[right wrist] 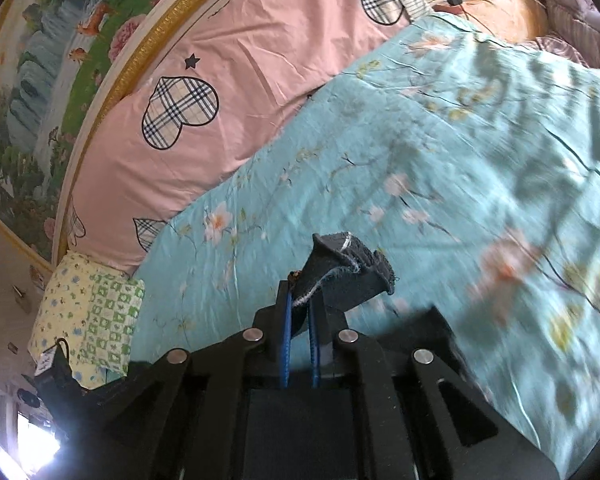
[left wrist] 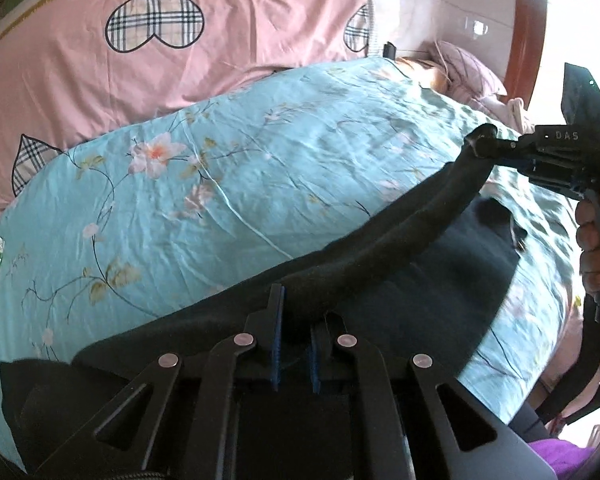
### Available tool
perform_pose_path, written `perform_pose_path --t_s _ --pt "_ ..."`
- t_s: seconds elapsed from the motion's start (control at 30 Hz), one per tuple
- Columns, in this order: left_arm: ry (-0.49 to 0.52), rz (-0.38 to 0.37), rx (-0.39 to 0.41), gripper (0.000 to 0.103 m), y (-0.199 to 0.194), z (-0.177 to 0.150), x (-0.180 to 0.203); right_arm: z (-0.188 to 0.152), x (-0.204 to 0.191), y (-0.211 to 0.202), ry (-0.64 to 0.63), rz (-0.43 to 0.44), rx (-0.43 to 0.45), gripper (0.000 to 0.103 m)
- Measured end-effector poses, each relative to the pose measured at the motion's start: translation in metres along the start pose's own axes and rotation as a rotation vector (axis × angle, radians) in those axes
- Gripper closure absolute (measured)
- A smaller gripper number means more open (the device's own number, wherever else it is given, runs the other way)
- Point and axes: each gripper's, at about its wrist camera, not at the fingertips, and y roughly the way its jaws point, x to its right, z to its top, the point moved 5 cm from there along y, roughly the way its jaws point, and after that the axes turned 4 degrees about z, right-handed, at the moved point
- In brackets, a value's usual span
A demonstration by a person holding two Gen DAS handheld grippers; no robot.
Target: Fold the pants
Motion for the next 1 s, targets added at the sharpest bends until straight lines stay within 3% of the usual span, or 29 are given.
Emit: perform_pose_path --t_s 0.33,0.77,1.0 --pt "0.010 -0.046 -0.026 0.093 -0.015 -0.032 0.026 -0.042 0.031 -0.029 0.006 -0.061 -0.027 0.094" --pt "0.068 -0.077 -0.089 0.092 0.001 -0.063 0.056 -0.061 0.054 -0.041 -0.032 -0.180 -0.036 0.095" --pt "0.071 -0.089 -0.125 0.079 0.011 -0.076 0.057 -0.074 0.068 -0.029 -0.013 -0.236 -0.086 0.091"
